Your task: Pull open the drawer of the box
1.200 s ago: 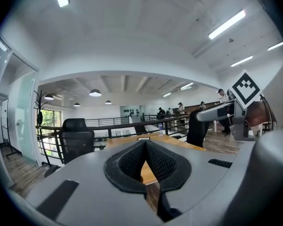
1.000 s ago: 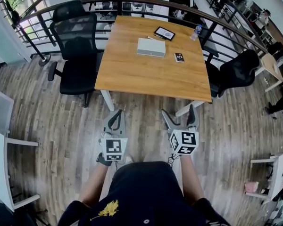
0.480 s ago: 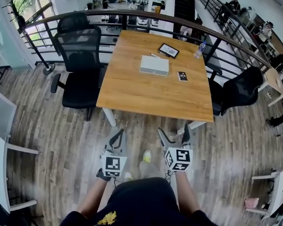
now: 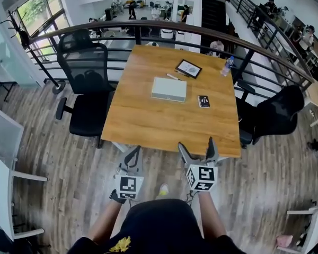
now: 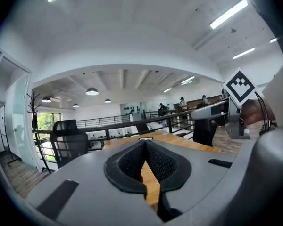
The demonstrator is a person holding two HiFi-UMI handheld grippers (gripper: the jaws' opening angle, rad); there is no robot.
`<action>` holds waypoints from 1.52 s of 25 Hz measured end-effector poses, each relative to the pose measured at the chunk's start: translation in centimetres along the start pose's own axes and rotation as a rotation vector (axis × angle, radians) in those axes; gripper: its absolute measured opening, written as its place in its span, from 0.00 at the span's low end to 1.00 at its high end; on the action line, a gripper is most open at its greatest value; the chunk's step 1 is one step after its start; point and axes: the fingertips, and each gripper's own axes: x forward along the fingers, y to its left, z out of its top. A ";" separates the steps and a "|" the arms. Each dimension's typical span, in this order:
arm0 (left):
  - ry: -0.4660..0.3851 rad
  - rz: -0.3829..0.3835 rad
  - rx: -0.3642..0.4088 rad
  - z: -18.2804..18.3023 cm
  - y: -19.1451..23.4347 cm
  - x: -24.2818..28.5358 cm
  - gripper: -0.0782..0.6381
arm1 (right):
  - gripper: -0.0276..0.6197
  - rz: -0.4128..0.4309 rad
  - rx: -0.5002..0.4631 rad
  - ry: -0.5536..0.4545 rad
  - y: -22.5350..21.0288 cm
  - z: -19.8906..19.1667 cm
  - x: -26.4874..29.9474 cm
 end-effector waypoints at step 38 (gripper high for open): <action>-0.014 -0.092 -0.044 -0.9 13.5 28.1 0.13 | 0.84 -0.093 0.009 0.090 -3.3 -0.5 27.4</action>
